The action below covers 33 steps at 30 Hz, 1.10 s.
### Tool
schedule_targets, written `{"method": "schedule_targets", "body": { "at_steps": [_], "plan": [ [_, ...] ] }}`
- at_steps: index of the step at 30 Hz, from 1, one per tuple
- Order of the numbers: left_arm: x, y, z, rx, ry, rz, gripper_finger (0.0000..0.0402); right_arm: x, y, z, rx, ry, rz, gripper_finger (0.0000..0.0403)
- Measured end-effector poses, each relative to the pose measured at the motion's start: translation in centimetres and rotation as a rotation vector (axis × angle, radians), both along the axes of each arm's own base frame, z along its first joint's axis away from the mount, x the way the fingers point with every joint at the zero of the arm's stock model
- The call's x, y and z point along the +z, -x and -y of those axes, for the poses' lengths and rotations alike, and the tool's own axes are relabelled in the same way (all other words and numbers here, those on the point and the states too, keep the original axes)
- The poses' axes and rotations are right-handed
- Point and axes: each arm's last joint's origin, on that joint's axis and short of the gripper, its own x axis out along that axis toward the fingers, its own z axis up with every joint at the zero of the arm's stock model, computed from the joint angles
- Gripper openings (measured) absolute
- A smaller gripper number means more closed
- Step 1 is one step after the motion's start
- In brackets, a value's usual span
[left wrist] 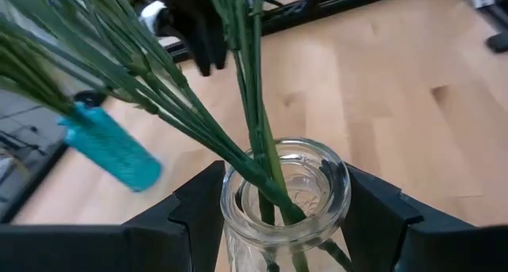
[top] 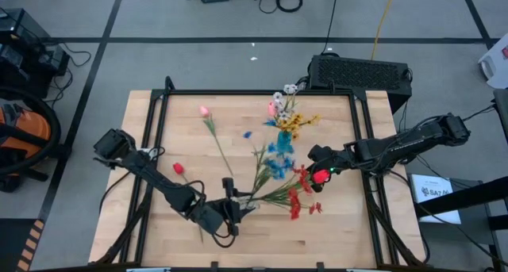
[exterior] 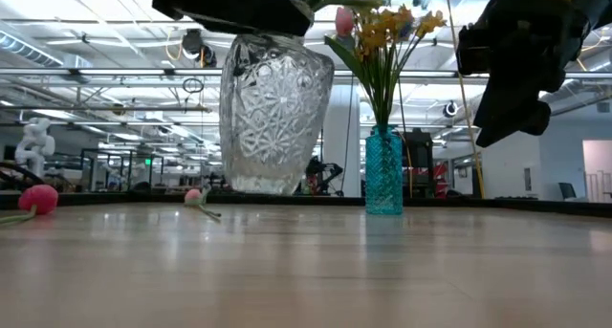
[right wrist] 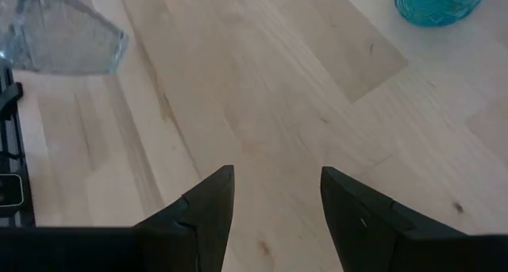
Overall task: Sort flowers into vase by color
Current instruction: Adjust the transparent vase
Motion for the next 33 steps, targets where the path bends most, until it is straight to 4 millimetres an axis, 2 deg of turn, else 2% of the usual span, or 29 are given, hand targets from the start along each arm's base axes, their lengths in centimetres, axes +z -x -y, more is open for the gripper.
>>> {"method": "schedule_targets", "body": {
  "at_steps": [7, 10, 17, 25, 33],
  "plan": [
    [-3.6, -1.5, 1.6, 0.003, 0.066, 0.068, 0.0203, 0.0, 0.0, 0.0, -0.045, -0.036, -0.008, 0.018],
    [-4.5, -1.6, 2.5, -0.005, 0.095, 0.113, 0.0203, 0.0, 0.0, 0.0, -0.081, -0.066, -0.011, 0.018],
    [-4.5, -1.3, 3.1, 0.001, 0.091, 0.132, 0.0203, -0.1, 0.2, 0.0, -0.117, -0.119, -0.037, 0.018],
    [-4.4, -1.3, 3.3, -0.004, 0.086, 0.131, 0.026, -1.2, 2.1, 0.2, -0.166, -0.133, -0.262, 0.018],
    [-4.4, -1.2, 3.2, -0.004, 0.08, 0.124, 0.0268, -1.3, 2.4, 0.2, -0.159, -0.144, -0.293, 0.018]
  ]
}}
